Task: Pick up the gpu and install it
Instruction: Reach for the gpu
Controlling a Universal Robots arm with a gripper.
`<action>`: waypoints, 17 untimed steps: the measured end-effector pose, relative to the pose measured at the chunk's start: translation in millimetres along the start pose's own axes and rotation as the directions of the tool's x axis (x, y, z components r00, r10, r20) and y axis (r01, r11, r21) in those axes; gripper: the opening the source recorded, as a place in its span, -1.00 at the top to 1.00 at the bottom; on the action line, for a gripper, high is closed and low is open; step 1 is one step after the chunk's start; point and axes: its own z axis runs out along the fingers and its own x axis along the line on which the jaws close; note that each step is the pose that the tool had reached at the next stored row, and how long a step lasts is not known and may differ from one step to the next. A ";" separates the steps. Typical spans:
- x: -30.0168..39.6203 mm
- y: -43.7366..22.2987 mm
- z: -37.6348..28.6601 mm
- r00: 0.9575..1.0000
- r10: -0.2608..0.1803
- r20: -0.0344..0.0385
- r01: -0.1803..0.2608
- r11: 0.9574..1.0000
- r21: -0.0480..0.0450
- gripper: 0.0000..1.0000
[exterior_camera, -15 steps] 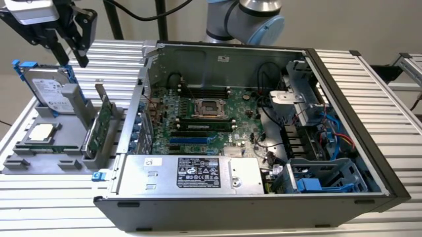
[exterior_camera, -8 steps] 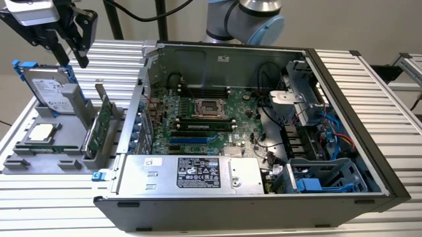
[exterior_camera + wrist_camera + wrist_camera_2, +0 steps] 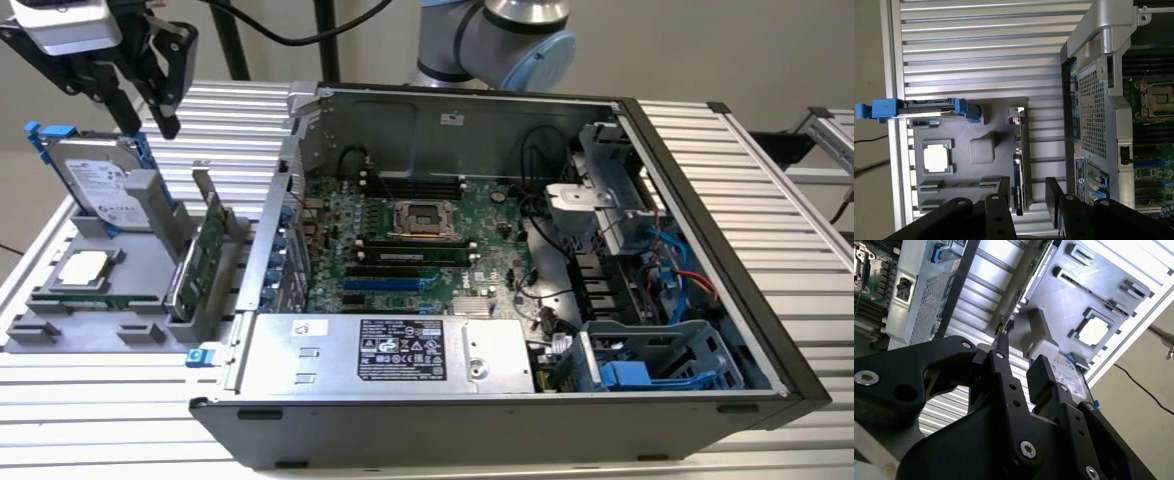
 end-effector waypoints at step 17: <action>0.1 -0.2 3.2 1.000 0.000 0.000 0.000 1.000 0.000 -1.00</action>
